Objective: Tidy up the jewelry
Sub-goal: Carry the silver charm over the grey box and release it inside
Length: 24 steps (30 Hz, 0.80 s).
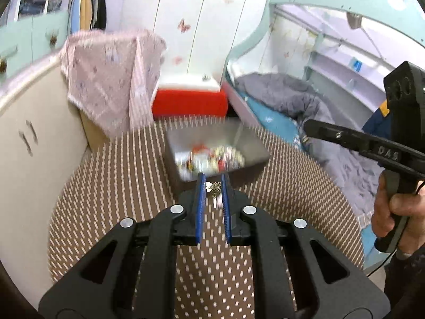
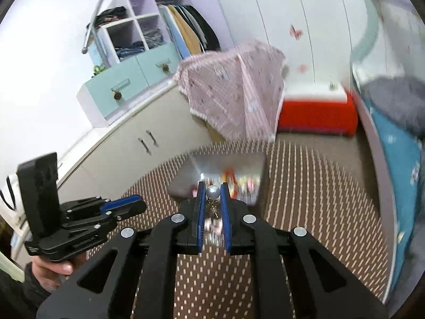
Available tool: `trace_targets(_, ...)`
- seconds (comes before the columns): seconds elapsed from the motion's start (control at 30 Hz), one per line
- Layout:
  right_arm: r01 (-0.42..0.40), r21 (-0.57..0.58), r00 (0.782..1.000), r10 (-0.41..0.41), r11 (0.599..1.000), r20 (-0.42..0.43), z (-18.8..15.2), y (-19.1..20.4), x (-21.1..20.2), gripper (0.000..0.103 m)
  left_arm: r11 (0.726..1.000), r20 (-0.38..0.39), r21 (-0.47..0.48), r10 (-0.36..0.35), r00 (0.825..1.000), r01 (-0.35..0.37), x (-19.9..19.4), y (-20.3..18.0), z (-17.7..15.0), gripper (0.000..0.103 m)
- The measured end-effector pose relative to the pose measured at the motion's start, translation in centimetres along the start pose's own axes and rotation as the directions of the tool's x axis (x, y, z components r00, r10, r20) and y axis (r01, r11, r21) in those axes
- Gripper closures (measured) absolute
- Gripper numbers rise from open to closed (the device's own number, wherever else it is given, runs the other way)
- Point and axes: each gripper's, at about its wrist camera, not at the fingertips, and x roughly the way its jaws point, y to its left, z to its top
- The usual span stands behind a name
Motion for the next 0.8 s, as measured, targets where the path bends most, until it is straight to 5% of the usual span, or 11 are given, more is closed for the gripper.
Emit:
trace_targets(0.23, 0.024, -0.064, 0.999, -0.022, 0.998, 0.033, 4.6, 1.0, 0.7, 0.093, 0.999, 0.102, 0.034, 0.027, 0.994, -0.030, -1.3, -0.6, 6.4, 0.091)
trace_targets(0.57, 0.027, -0.029, 0.998, -0.029, 0.999, -0.063, 5.8, -0.4, 5.1, 0.093, 0.999, 0.032, 0.025, 0.032, 0.999, -0.032, 2.6, -0.2, 9.0, 0.090)
trace_targets(0.6, 0.031, -0.021, 0.997, -0.033, 0.999, -0.072, 5.8, -0.5, 5.6, 0.093, 0.999, 0.018, 0.027, 0.045, 0.999, -0.045, 3.0, -0.1, 9.1, 0.083)
trace_targets(0.63, 0.033, -0.008, 0.996, -0.033, 0.999, -0.078, 5.7, -0.7, 6.0, 0.089, 0.997, -0.005, 0.028, 0.070, 0.998, -0.070, 3.5, 0.0, 9.1, 0.038)
trace_targets(0.67, 0.027, 0.011, 0.996, -0.026, 1.000, -0.088, 5.6, -1.1, 6.3, 0.083, 0.996, -0.003, 0.022, 0.091, 0.996, -0.090, 3.5, 0.1, 9.0, 0.014)
trace_targets(0.7, 0.033, 0.028, 0.995, -0.030, 0.999, -0.090, 5.4, -1.4, 6.4, 0.062, 0.994, 0.030, 0.013, 0.111, 0.993, -0.112, 3.1, 0.2, 8.9, 0.005)
trace_targets(0.73, 0.045, 0.036, 0.996, -0.042, 0.998, -0.084, 5.3, -1.5, 6.3, 0.029, 0.992, 0.067, 0.006, 0.127, 0.990, -0.128, 2.5, 0.4, 8.7, 0.005)
trace_targets(0.8, 0.069, 0.050, 0.996, -0.066, 0.996, -0.053, 5.0, -1.9, 5.7, 0.019, 0.991, 0.063, -0.004, 0.132, 0.989, -0.132, 2.2, 0.8, 8.8, 0.005)
